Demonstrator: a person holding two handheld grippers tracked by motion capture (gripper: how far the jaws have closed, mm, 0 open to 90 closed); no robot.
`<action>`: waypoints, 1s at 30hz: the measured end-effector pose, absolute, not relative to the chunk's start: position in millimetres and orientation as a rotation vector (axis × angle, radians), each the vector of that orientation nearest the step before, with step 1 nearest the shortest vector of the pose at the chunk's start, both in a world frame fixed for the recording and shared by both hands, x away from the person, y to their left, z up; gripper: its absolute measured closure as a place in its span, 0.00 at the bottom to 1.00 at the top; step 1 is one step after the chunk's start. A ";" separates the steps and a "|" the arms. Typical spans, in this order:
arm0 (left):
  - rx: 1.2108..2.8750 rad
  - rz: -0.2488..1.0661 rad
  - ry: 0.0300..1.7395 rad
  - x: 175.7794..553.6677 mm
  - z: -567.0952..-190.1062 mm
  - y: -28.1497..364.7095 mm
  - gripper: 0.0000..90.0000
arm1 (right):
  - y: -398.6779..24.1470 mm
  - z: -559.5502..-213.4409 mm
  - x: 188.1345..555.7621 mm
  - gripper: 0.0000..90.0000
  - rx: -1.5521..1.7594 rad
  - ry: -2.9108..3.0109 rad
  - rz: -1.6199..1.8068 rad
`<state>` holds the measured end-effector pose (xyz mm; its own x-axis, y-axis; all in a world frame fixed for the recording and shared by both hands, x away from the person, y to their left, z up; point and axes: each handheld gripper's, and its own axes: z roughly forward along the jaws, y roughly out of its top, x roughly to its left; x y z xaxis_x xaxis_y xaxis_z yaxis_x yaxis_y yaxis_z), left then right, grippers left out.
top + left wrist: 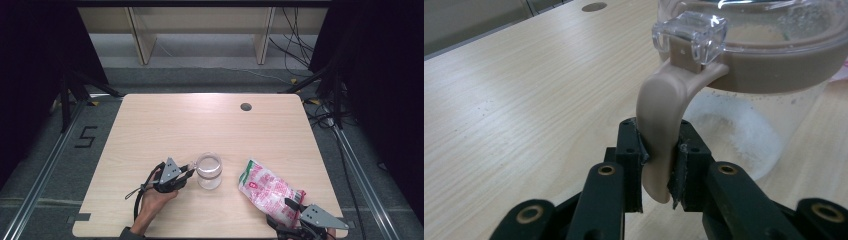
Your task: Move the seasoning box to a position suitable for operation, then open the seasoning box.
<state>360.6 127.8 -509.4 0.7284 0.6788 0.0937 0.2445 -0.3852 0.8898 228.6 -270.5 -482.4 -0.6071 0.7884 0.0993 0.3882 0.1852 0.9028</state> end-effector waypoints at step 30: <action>1.931 0.402 0.761 342.3 -492.8 135.3 0.48 | -275.1 -481.9 227.8 0.19 1.130 2.061 1.406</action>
